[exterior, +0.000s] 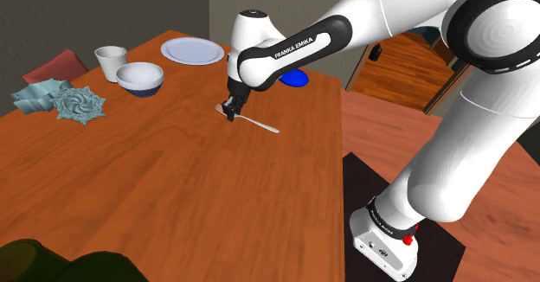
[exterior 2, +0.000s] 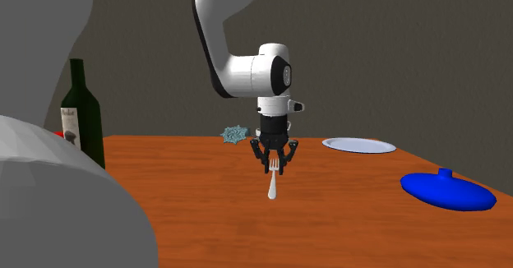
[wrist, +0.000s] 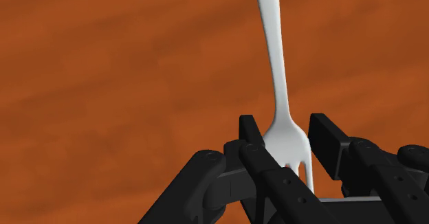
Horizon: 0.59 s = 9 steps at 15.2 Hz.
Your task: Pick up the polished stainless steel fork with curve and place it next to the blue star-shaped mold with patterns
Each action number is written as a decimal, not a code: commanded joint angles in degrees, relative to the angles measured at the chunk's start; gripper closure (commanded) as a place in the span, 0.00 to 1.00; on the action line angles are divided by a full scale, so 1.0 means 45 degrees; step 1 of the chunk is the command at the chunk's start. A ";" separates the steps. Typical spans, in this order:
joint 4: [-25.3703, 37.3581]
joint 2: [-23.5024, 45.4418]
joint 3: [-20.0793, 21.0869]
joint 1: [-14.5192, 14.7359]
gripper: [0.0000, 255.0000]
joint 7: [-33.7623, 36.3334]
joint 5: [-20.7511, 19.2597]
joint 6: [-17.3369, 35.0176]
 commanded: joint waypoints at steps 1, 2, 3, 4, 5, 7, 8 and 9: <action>-0.0034 0.0074 0.0063 0.0051 1.00 0.0004 0.0025 -0.0008; -0.0002 0.0091 0.0057 0.0043 1.00 -0.0011 0.0023 -0.0022; 0.0065 0.0137 0.0056 0.0050 1.00 0.0003 0.0012 -0.0042; 0.0049 0.0121 0.0065 0.0064 1.00 0.0027 0.0010 -0.0042; 0.0036 0.0129 0.0062 0.0059 1.00 0.0020 0.0009 -0.0024; -0.0060 0.0061 0.0057 0.0050 1.00 -0.0005 0.0028 0.0007; -0.0009 -0.0044 0.0064 0.0045 1.00 -0.0026 0.0060 -0.0148; 0.0044 -0.0150 0.0072 0.0038 1.00 -0.0046 0.0092 -0.0303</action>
